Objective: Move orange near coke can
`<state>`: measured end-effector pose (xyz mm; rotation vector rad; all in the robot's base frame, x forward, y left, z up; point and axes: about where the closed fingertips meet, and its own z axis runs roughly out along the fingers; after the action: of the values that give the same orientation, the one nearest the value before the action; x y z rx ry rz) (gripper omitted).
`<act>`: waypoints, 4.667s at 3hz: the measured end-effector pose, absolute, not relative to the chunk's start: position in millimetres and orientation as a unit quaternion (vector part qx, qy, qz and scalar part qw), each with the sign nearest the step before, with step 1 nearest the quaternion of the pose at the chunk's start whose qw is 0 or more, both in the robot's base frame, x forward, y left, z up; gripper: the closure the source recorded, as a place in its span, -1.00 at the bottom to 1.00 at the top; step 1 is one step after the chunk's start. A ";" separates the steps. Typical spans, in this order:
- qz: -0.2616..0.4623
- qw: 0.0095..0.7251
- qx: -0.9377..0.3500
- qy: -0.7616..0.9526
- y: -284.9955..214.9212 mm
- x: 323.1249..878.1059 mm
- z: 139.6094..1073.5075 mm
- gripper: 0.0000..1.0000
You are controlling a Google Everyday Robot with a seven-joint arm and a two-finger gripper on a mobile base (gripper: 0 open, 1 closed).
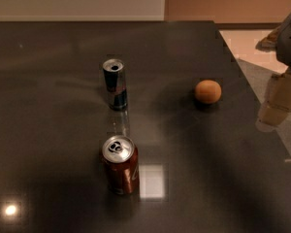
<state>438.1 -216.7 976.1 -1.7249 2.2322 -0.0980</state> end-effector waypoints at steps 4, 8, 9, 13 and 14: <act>0.026 0.150 -0.606 0.780 -211.2 508.1 933.0 -1.00; 0.088 0.148 -0.595 0.785 -198.3 556.3 852.9 -1.00; 0.102 0.151 -0.592 0.785 -193.1 562.2 848.5 -0.63; 0.169 0.172 -0.621 0.746 -155.9 512.0 879.5 1.00; 0.196 0.168 -0.647 0.717 -133.8 472.3 889.1 1.00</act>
Offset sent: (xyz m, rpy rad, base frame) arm 0.0483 0.0032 -0.0253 0.0374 0.0883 0.0141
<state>472.3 -133.8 889.1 -1.8402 2.0404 0.5571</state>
